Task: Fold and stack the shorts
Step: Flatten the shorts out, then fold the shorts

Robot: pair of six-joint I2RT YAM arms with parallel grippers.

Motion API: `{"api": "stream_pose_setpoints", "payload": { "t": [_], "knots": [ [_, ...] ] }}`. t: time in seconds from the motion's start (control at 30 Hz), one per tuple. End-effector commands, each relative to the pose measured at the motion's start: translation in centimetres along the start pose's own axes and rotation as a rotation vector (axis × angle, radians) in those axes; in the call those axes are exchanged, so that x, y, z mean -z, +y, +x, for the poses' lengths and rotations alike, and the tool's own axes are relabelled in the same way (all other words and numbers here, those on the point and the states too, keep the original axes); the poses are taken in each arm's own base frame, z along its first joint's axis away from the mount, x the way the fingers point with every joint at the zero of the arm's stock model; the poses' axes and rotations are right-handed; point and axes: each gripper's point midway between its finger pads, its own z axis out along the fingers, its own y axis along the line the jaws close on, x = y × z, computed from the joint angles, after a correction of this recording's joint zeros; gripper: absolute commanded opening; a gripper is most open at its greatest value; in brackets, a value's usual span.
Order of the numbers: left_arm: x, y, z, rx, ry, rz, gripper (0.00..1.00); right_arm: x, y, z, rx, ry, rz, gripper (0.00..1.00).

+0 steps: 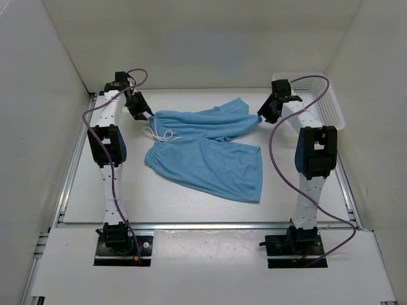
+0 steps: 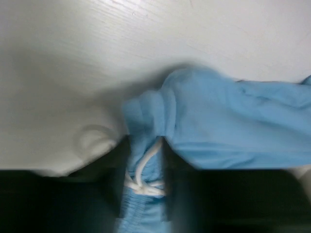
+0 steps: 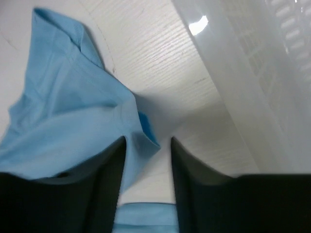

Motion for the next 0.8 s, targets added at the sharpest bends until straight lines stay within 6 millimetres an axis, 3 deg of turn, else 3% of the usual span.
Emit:
{"api": "stream_pose_setpoints", "payload": {
  "t": [0.0, 0.03, 0.07, 0.1, 0.17, 0.2, 0.27, 0.3, 0.33, 0.37, 0.4, 0.43, 0.47, 0.5, 0.53, 0.63, 0.67, 0.77],
  "knots": [
    [0.6, -2.6, -0.6, -0.017, -0.013, 0.086, 0.55, 0.6, 1.5, -1.9, 0.066, -0.027, -0.062, 0.52],
    [0.9, -2.9, -0.8, -0.021, -0.018, 0.099, 0.68, 0.4, 1.9, -1.6, 0.067, -0.006, -0.087, 0.65],
    [1.5, -3.3, -1.0, -0.026, -0.029, 0.105, 0.84, 0.8, 2.1, -1.8, 0.079, -0.013, -0.092, 0.67],
    [3.1, -3.9, -1.6, -0.036, -0.063, 0.109, 0.89, 1.2, 2.7, -1.7, 0.096, -0.017, -0.103, 0.67],
    [4.7, -3.7, -2.0, -0.049, -0.104, 0.073, 0.96, 2.2, 3.0, -0.9, 0.105, -0.009, -0.124, 0.67],
    [7.4, -4.4, -2.4, -0.059, -0.149, 0.07, 0.97, 2.6, 3.1, -0.7, 0.106, -0.009, -0.137, 0.67],
    [8.9, -2.8, -1.9, -0.041, -0.169, 0.002, 1.0, 4.1, 3.7, 0.9, 0.127, 0.005, -0.163, 0.67],
    [12.0, -2.9, -2.0, -0.04, -0.216, 0.0, 1.0, 4.5, 3.4, 1.2, 0.138, 0.008, -0.16, 0.64],
    [11.4, -0.7, -0.1, -0.011, -0.165, -0.056, 1.0, 6.0, 3.9, 1.6, 0.149, 0.001, -0.178, 0.62],
    [11.8, -0.1, 0.9, -0.007, -0.159, -0.071, 1.0, 6.0, 2.8, 3.8, 0.162, 0.042, -0.158, 0.58],
    [13.9, -0.3, 1.7, -0.013, -0.187, -0.068, 0.98, 7.6, 2.7, 3.8, 0.149, 0.029, -0.17, 0.58],
    [12.2, 1.9, 5.1, 0.01, -0.1, -0.111, 0.98, 8.2, 2.4, 5.0, 0.151, 0.044, -0.169, 0.58],
    [12.0, 2.6, 6.6, 0.03, -0.079, -0.122, 0.97, 8.8, 1.8, 6.2, 0.149, 0.059, -0.164, 0.58],
    [11.7, 3.0, 7.7, 0.03, -0.073, -0.111, 0.97, 9.7, -0.1, 8.0, 0.138, 0.084, -0.143, 0.6],
    [11.2, 4.7, 10.9, 0.058, -0.016, -0.14, 0.97, 10.2, -1.1, 9.0, 0.114, 0.099, -0.13, 0.66],
    [9.3, 6.3, 15.0, 0.095, 0.063, -0.148, 0.97, 12.4, -5.3, 13.2, 0.104, 0.17, -0.079, 0.84],
    [8.0, 6.8, 17.9, 0.101, 0.137, -0.155, 0.97, 13.1, -6.0, 14.5, 0.098, 0.195, -0.075, 0.87],
    [5.6, 7.5, 20.8, 0.137, 0.2, -0.154, 0.97, 15.3, -9.9, 18.4, 0.056, 0.254, -0.027, 0.89]
  ]
}}
